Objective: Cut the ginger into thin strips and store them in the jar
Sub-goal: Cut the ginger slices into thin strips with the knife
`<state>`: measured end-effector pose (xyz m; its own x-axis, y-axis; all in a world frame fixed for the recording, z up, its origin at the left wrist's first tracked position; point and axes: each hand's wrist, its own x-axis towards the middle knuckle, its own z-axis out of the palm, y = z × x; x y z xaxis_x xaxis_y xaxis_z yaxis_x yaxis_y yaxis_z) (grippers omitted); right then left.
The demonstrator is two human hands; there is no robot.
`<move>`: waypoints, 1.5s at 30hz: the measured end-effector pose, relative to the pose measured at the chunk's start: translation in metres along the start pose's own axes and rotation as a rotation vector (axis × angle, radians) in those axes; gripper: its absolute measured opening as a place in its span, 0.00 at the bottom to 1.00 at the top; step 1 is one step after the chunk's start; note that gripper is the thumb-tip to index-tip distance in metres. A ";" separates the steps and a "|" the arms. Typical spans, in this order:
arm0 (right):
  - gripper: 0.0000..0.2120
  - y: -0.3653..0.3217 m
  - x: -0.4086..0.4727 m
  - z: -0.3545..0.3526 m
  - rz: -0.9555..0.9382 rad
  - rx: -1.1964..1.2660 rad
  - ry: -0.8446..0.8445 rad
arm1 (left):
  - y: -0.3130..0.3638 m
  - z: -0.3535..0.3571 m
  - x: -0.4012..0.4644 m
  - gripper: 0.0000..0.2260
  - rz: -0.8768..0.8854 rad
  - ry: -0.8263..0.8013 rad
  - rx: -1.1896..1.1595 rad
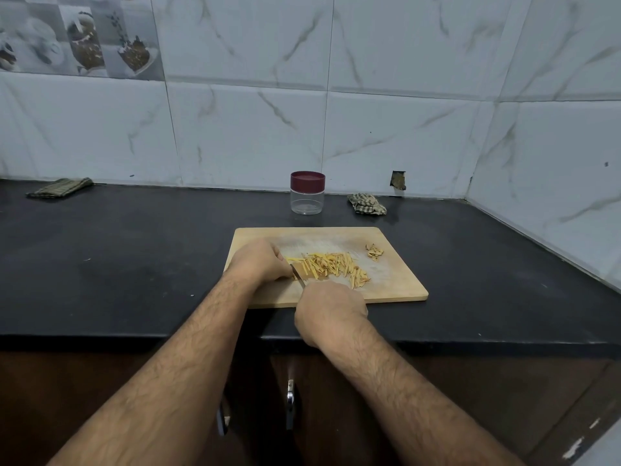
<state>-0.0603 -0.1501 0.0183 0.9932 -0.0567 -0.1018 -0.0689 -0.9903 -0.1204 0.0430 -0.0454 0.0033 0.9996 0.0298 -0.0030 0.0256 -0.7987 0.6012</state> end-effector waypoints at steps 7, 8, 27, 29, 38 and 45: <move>0.14 -0.001 0.000 -0.002 -0.018 0.003 -0.013 | -0.001 0.000 0.001 0.12 0.010 0.010 0.000; 0.14 -0.001 -0.001 -0.001 -0.017 0.000 -0.012 | -0.001 0.000 0.001 0.12 0.010 0.012 -0.001; 0.10 0.017 -0.008 -0.008 0.079 0.114 -0.071 | -0.003 0.001 -0.006 0.09 0.038 0.038 -0.016; 0.07 0.022 -0.009 -0.006 0.088 0.153 -0.075 | -0.008 0.002 -0.008 0.06 0.081 0.053 -0.027; 0.07 0.021 -0.010 0.000 -0.001 0.153 -0.002 | -0.034 0.006 -0.023 0.08 0.161 0.278 -0.432; 0.08 0.033 -0.003 -0.014 0.066 0.101 0.026 | -0.033 0.010 -0.025 0.07 0.130 0.444 -0.461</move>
<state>-0.0638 -0.1839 0.0284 0.9882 -0.1257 -0.0872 -0.1418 -0.9667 -0.2131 0.0169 -0.0257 -0.0248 0.8900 0.2745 0.3642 -0.2032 -0.4762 0.8555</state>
